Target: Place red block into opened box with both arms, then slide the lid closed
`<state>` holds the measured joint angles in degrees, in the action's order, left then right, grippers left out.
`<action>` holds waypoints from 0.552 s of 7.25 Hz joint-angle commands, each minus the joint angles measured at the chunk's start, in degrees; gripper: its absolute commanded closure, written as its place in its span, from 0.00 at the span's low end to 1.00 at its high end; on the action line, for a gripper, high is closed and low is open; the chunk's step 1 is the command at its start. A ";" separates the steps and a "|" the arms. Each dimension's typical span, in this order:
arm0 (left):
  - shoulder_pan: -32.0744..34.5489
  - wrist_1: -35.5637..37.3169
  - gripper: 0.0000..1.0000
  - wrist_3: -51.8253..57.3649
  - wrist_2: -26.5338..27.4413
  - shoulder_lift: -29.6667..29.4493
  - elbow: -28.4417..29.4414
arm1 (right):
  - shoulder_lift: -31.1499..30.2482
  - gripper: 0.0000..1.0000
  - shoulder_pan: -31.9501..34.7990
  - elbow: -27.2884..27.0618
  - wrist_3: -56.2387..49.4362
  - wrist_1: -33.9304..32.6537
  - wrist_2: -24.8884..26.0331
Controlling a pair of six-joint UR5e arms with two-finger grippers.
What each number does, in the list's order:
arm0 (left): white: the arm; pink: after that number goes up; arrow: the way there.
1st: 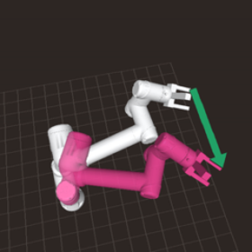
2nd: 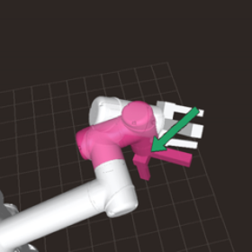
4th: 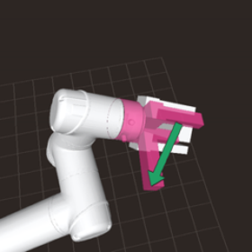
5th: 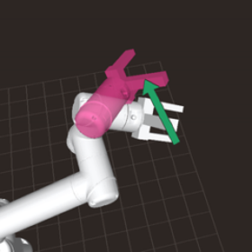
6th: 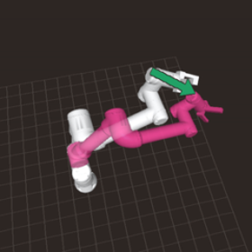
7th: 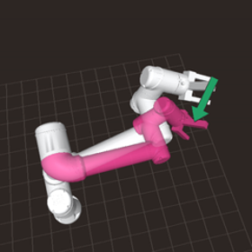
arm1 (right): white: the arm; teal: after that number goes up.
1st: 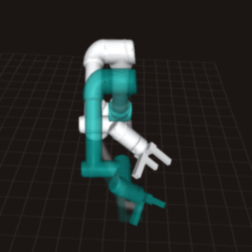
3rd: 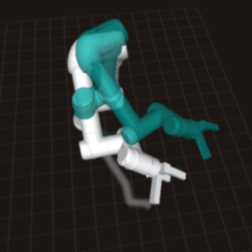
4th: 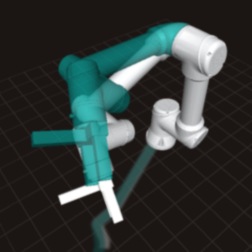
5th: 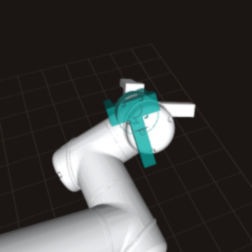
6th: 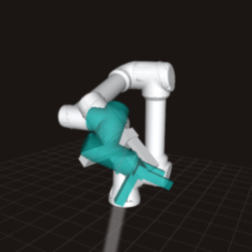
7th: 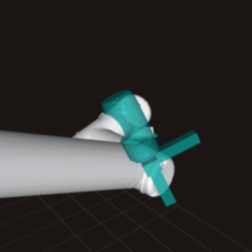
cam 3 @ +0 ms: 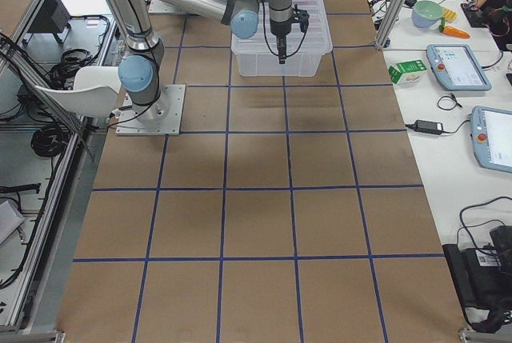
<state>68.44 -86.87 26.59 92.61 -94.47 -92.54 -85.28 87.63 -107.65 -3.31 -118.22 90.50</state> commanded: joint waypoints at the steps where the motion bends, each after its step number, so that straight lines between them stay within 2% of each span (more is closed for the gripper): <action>1: -3.57 4.60 0.00 6.45 0.29 -4.73 -0.28 | 0.29 0.00 -2.54 -0.01 -3.78 0.00 1.51; 4: -3.84 11.46 0.00 6.89 0.11 -13.51 -0.28 | 0.29 0.00 -7.63 -0.10 -9.85 0.36 1.61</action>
<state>64.68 -77.64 33.38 92.81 -104.35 -92.81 -84.99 82.09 -107.74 -10.80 -118.02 92.06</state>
